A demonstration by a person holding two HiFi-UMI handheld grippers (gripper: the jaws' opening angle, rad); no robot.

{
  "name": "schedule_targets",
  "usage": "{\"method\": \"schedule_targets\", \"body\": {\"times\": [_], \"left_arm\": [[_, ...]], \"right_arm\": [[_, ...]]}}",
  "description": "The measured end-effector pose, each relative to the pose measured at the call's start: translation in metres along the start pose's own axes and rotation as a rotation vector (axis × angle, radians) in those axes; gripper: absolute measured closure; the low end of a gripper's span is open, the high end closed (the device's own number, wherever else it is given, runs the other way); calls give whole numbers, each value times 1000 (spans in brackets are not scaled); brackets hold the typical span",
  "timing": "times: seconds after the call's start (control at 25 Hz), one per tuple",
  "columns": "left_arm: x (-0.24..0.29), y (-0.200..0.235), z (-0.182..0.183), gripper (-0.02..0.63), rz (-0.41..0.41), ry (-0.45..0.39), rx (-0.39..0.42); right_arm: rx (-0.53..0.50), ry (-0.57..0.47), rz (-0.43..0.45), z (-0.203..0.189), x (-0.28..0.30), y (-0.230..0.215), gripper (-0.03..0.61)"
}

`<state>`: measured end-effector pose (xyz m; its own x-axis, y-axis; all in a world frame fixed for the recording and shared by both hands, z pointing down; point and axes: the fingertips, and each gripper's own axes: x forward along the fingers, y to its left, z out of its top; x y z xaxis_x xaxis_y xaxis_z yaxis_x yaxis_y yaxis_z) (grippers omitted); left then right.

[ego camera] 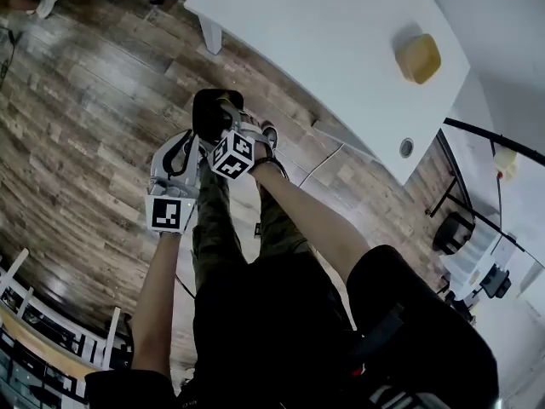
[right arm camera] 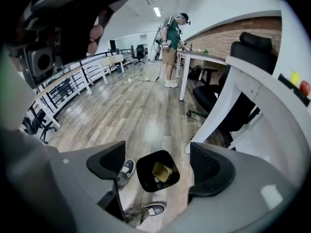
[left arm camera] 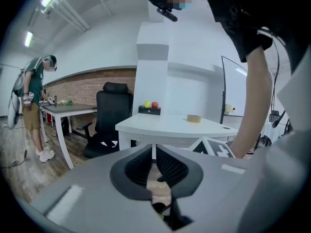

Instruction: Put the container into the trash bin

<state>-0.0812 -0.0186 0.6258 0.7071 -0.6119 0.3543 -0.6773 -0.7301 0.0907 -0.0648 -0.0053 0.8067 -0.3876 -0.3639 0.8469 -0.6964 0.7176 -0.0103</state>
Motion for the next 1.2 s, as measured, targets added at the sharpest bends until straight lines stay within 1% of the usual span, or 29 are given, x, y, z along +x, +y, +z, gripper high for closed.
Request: {"method": "schedule_targets", "body": {"times": [0.12, 0.2, 0.32, 0.44, 0.56, 0.6, 0.64, 0.68, 0.76, 0.84, 0.92, 1.04, 1.08, 1.2], "left_arm": [[-3, 6, 11, 617, 36, -22, 3], [-8, 5, 17, 617, 52, -38, -5], [-23, 2, 28, 617, 69, -39, -23], [-38, 5, 44, 617, 91, -46, -26], [-43, 14, 67, 617, 130, -86, -6], [-46, 15, 74, 615, 142, -100, -1], [-51, 14, 80, 613, 151, -108, -4], [-57, 12, 86, 612, 158, -112, -11], [-63, 12, 96, 612, 168, -123, -16], [-64, 10, 105, 612, 167, -137, -11], [-64, 5, 112, 612, 152, -144, -13], [-61, -4, 125, 614, 126, -155, -15], [-60, -7, 130, 612, 122, -158, -9], [-50, -14, 146, 614, 99, -166, 23]], "right_arm": [[-8, -66, -21, 27, -22, -6, 155], [-21, -106, -26, 41, -39, -4, 174], [-41, -157, -31, 57, -70, 4, 201], [-55, -210, -41, 74, -101, 7, 243], [-68, -291, -54, 95, -131, 0, 295], [-63, -325, -56, 102, -144, -1, 301], [-53, -361, -61, 108, -158, 2, 320], [-46, -396, -67, 113, -172, 5, 364], [-42, -458, -83, 125, -196, 7, 391], [-34, -504, -103, 134, -213, 3, 404], [-20, -543, -119, 139, -229, -2, 445], [-15, -595, -152, 145, -251, -10, 455], [-10, -608, -168, 147, -257, -15, 484], [30, -646, -195, 151, -274, -33, 526]]}}
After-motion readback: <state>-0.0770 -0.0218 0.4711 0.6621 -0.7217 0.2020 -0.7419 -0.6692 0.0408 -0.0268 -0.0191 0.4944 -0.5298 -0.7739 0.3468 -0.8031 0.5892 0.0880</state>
